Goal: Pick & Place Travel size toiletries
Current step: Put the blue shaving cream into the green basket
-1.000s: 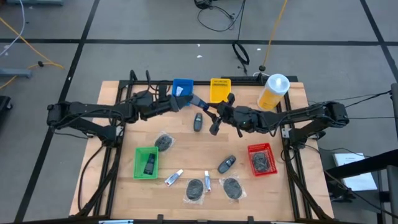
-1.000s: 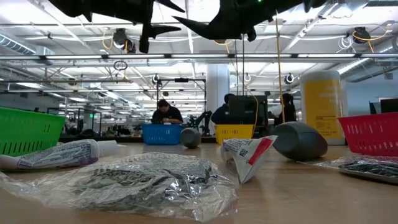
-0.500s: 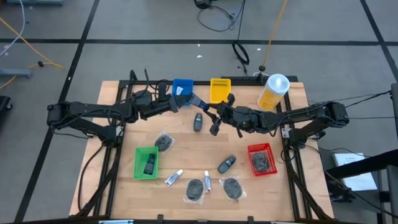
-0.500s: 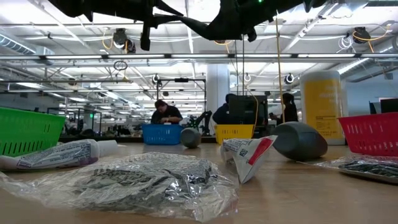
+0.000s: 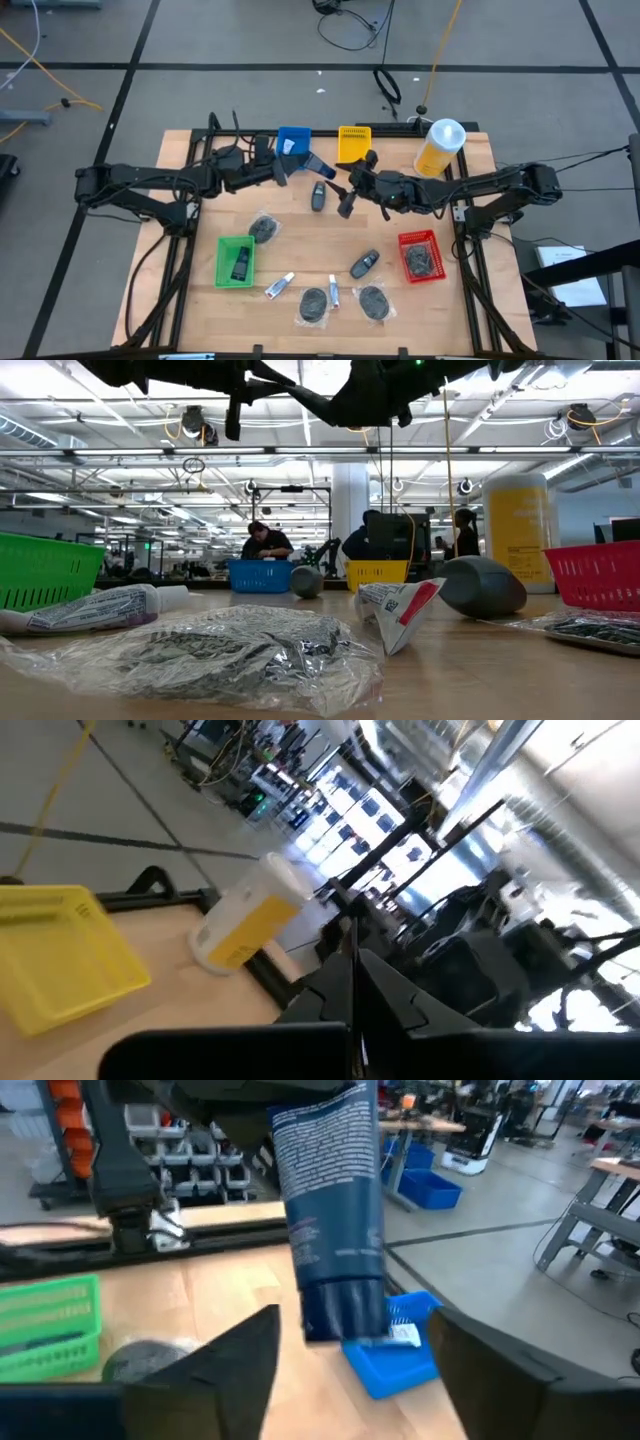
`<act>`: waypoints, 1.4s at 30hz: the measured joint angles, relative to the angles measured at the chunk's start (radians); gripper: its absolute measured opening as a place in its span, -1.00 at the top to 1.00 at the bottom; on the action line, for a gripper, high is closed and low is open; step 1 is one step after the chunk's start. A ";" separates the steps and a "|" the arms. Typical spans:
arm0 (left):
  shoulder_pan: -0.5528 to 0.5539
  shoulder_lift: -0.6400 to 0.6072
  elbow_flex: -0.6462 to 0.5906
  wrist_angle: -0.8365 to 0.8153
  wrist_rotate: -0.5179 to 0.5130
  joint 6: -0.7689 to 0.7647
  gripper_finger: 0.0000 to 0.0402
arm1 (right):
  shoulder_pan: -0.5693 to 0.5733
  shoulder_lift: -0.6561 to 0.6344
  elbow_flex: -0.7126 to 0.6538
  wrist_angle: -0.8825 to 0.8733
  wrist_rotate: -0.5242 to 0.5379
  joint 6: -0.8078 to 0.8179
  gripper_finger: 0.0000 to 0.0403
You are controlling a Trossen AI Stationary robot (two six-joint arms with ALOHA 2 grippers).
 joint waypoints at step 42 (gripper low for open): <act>-0.233 -0.352 0.000 -1.528 0.537 -0.602 1.00 | 0.009 -0.136 0.000 -0.255 -0.095 0.091 -0.44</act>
